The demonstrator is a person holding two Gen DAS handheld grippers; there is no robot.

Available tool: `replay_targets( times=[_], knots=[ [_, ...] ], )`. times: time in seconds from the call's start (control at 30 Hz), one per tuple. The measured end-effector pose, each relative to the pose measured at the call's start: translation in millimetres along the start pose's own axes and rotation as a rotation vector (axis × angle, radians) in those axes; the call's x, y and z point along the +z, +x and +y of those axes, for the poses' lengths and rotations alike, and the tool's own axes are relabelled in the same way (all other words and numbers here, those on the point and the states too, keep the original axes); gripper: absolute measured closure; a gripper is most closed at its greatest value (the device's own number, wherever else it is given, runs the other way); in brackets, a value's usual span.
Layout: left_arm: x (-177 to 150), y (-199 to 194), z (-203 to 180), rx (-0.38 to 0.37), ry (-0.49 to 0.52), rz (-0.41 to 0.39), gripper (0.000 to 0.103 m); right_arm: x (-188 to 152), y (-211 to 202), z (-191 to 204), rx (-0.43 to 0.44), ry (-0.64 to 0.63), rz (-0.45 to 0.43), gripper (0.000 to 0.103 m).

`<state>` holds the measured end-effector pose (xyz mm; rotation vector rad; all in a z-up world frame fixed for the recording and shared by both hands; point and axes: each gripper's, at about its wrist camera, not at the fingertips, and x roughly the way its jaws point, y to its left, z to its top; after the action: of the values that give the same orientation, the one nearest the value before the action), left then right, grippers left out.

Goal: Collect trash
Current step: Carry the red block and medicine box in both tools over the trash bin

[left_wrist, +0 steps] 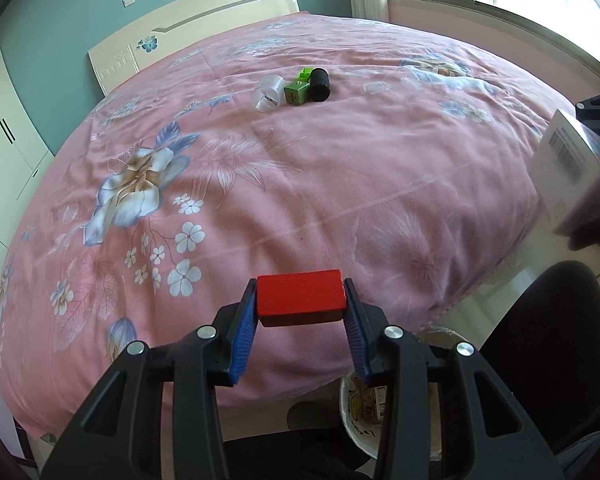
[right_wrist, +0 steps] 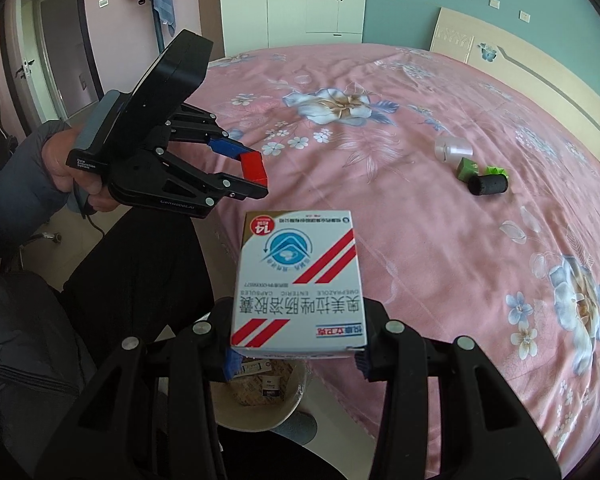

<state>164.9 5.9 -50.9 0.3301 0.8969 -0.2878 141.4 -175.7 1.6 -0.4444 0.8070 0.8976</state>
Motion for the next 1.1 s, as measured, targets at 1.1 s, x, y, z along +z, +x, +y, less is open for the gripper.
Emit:
replay_targets(
  times=[1.1],
  knots=[
    [-97.9, -19.1, -46.5, -0.094, 0.107, 0.085, 0.060, -42.7, 11.8, 75.2, 0.134, -0.078, 0.096, 0.059]
  ],
)
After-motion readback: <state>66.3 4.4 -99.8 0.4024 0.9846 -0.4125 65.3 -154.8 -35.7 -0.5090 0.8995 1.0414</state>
